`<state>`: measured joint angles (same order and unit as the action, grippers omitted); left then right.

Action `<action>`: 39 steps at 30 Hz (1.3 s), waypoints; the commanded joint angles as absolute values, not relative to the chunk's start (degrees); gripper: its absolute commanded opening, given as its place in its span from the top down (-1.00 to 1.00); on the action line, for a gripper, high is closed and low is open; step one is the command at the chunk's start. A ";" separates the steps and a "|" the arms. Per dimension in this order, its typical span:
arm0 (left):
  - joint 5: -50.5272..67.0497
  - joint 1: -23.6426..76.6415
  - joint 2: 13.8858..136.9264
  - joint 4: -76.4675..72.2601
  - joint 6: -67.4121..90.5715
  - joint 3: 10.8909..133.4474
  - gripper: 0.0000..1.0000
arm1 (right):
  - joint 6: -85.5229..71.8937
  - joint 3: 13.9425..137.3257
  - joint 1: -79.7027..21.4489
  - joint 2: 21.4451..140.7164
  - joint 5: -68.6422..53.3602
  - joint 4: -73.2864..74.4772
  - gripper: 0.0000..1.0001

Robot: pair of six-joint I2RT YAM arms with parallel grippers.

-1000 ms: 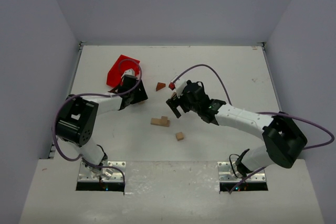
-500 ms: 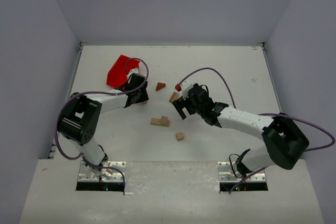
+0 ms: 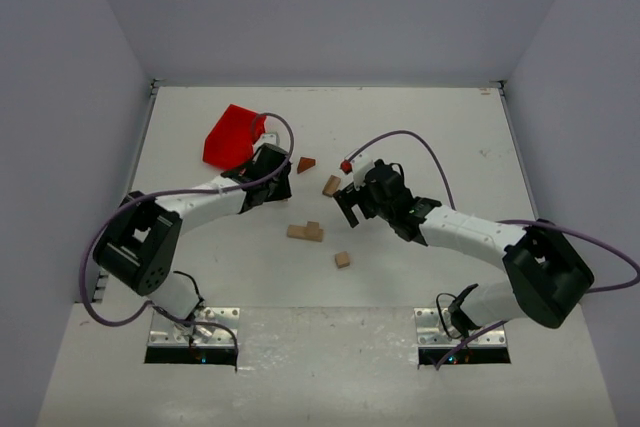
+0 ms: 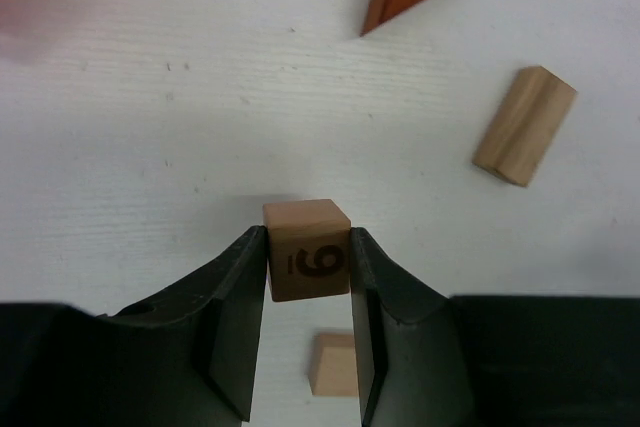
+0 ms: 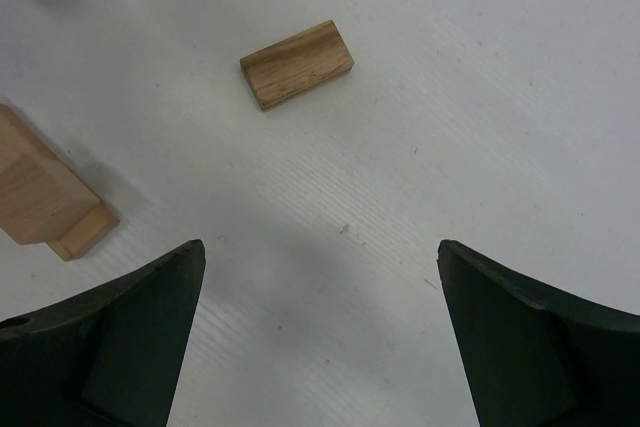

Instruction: Build the wood block tower

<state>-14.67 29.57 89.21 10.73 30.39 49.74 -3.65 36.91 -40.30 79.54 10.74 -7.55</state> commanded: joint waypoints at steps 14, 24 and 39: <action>-16.68 41.53 78.48 18.91 37.43 46.04 0.91 | -4.65 35.68 -38.76 75.68 9.14 -11.05 -0.97; -15.16 42.88 78.39 18.47 39.91 44.38 0.92 | -4.39 36.07 -38.63 76.42 9.80 -10.56 -0.97; -14.11 43.02 80.10 15.54 38.81 44.03 0.93 | -4.05 36.21 -38.63 76.69 10.81 -10.11 -0.97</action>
<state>-15.03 42.37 80.24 18.75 38.89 44.15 -4.14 35.79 -38.76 77.19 9.22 -8.10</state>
